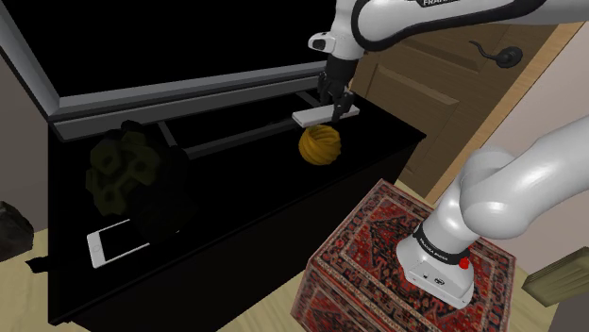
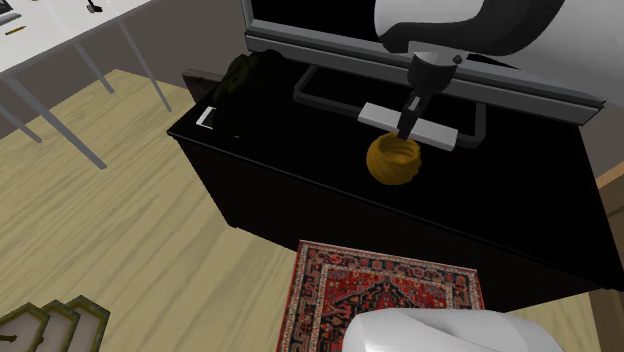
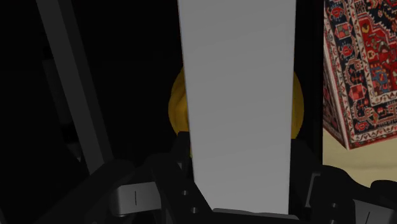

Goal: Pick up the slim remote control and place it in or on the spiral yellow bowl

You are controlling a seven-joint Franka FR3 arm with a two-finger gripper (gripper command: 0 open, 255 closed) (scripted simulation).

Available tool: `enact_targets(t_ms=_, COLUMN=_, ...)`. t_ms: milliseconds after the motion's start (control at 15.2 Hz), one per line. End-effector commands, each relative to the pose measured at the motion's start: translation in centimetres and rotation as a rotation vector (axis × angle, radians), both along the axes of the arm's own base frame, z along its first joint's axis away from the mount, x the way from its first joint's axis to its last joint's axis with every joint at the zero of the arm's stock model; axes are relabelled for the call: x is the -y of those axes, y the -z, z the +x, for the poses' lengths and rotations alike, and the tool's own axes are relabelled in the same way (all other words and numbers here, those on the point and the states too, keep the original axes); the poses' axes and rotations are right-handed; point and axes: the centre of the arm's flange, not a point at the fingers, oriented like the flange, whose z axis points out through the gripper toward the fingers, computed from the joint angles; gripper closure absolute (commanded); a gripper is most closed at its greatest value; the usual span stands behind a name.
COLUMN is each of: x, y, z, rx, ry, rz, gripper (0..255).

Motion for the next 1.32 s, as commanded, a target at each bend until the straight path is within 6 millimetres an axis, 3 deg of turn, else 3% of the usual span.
enact_targets(t_ms=0, x=0.1, y=1.1, z=0.0, rx=0.001, ry=0.0, rz=0.0, gripper=255)
enact_targets(t_ms=594, x=0.1, y=6.1, z=0.0, rx=0.001, ry=0.0, rz=0.0, gripper=255)
enact_targets(t_ms=1122, x=0.1, y=6.1, z=0.0, rx=0.001, ry=0.0, rz=0.0, gripper=255)
enact_targets(t_ms=1188, x=0.1, y=6.1, z=0.0, rx=0.001, ry=0.0, rz=0.0, gripper=0)
enact_targets(t_ms=1254, x=0.1, y=6.1, z=0.0, rx=0.001, ry=0.0, rz=0.0, gripper=0)
